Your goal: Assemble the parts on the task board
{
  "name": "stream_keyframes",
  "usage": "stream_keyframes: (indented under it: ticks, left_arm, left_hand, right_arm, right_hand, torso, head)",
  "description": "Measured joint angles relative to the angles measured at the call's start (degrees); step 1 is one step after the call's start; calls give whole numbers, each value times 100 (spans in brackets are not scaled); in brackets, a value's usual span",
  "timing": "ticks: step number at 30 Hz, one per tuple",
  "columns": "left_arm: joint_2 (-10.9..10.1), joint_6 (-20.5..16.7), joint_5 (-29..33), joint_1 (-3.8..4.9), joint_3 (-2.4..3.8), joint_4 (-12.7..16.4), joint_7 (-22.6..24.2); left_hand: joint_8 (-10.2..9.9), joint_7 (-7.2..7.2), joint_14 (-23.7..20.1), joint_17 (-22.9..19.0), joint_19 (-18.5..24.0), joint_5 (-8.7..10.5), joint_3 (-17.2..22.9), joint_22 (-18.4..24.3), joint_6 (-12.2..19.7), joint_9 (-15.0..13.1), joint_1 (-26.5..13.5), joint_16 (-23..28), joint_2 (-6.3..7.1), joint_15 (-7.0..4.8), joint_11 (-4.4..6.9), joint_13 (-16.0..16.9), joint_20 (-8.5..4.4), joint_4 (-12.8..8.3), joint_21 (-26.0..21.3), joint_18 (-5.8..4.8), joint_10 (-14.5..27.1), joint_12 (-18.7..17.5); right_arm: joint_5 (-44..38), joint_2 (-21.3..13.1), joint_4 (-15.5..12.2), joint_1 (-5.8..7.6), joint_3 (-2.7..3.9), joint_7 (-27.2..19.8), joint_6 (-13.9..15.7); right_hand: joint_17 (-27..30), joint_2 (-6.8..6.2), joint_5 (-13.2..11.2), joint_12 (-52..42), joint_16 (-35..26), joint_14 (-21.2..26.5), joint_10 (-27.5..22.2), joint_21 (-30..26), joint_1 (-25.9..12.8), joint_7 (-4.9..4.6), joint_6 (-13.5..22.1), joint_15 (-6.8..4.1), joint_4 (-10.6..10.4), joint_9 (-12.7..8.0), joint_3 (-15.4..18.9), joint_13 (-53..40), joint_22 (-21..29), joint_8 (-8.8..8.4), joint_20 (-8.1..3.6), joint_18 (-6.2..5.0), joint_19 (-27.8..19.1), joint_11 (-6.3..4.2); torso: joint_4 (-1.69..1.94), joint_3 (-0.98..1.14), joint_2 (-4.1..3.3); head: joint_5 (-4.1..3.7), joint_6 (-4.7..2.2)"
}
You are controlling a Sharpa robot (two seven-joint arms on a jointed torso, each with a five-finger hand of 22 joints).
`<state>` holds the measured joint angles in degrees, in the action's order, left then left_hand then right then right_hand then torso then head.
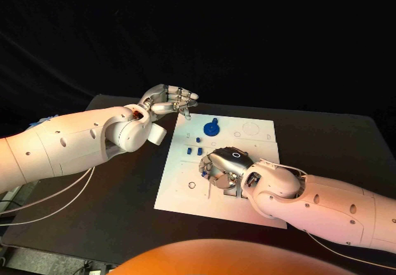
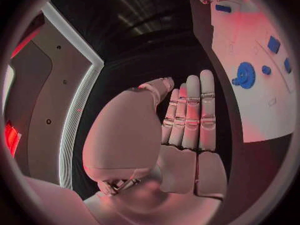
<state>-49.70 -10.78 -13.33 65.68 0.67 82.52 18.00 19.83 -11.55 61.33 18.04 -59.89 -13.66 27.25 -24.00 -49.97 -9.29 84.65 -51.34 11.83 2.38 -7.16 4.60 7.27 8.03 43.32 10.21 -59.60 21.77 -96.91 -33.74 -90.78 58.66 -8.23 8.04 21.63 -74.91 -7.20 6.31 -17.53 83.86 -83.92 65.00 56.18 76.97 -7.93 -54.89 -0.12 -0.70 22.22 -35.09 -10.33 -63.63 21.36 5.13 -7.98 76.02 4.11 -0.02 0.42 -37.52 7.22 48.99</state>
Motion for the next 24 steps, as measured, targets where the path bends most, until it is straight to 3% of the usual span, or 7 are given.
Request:
stream_keyframes:
  ticks: [5, 8, 12, 15, 24]
  left_arm:
    - [-1, 2, 0, 1, 0, 0, -12]
    - [-2, 3, 0, 1, 0, -1, -18]
    - [-2, 5, 0, 1, 0, -2, -27]
    - [-2, 8, 0, 2, 0, -3, -34]
    - [-9, 28, 0, 2, -1, -5, -60]
  left_hand:
    - [0, 0, 0, 0, 0, 0, -6, 3, 0, 0, 0, 0, 0, 0, 0, 0, 0, -6, 0, 0, 0, 0]
    - [0, 0, 0, 0, 0, 0, -6, 5, 0, 0, 0, 0, 0, 0, 0, 0, 0, -6, 0, 0, 0, 0]
    - [0, 0, 0, 0, 0, 0, -6, 4, 0, 0, 0, 0, 0, 0, 0, 0, 0, -6, 0, 0, 0, 0]
    - [0, 0, 0, -1, 0, 0, -5, 4, 0, 1, 0, 0, 0, 0, 0, 0, 0, -7, 0, 0, 0, 0]
    - [0, 1, 0, -5, 0, 0, 11, 7, -1, 6, 0, -1, 0, 0, 0, 0, 0, -22, 0, 0, 0, 0]
  right_arm:
    - [-26, 9, -9, 0, 0, 9, -55]
    - [-35, 14, -8, 1, -3, 10, -78]
    - [-38, 14, -1, -1, -8, 14, -73]
    - [-35, -2, -1, -7, -15, 25, -21]
    - [31, -259, -142, -5, -19, 100, 297]
  right_hand:
    - [0, -71, 19, 76, 0, 0, -12, -83, -83, -9, 29, 0, -42, -2, 43, 23, 36, -20, 33, 0, -33, 14]
    - [0, -166, 114, 155, 0, 0, -92, -160, -245, -131, 236, 0, -92, -69, 124, 54, 75, -178, 65, 0, -64, 91]
    - [0, -295, 133, 191, 0, 0, -119, -196, -374, -173, 546, 44, -178, -186, 223, 58, 92, -440, 77, 0, -77, 116]
    - [0, -308, 113, 237, 0, -1, -195, -197, -387, -168, 697, 44, -192, -237, 236, 79, 99, -569, 93, 0, -93, 133]
    - [1, -314, 113, 258, 0, -1, -195, -221, -392, -169, 699, 44, -192, -241, 236, 89, 107, -576, 93, -1, -93, 133]
  torso:
    - [0, 0, 1]
    - [0, -1, 3]
    - [-1, -1, 4]
    - [-1, 0, 4]
    - [1, 3, 5]
  head:
    - [0, 1]
    - [-4, -5]
    - [-8, -9]
    - [-8, -14]
    - [-16, -33]
